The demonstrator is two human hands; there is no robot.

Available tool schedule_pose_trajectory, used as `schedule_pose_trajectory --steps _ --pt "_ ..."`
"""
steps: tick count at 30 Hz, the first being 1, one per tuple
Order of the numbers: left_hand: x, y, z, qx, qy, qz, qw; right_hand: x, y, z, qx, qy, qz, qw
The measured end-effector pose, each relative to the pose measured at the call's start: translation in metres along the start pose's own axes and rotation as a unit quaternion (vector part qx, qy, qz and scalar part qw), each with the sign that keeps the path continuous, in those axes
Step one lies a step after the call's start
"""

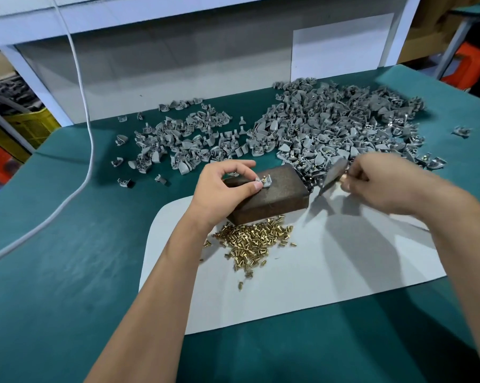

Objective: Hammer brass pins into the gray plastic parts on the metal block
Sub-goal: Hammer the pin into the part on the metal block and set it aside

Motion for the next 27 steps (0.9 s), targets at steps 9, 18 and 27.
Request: schedule_pose_trajectory --steps 9,18,27 --pt "0.001 0.003 0.0 -0.026 0.019 0.009 0.999 -0.008 0.073 0.008 0.141 -0.094 0.127 0.977" --pt "0.002 0.002 0.0 -0.031 0.015 0.027 0.999 -0.008 0.096 0.004 0.065 -0.166 0.162 0.97" --pt "0.002 0.0 0.0 -0.032 0.016 0.035 0.999 -0.005 0.094 0.008 0.049 -0.21 0.162 0.963"
Point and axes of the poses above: each hand's wrist, its own x-axis towards the middle knuckle, its own z-axis out of the back of the hand, y = z × x, the point moved 2 cm from there along x, towards the middle knuckle, and after that the axes turned 3 degrees about -y, right-handed, at the moved point
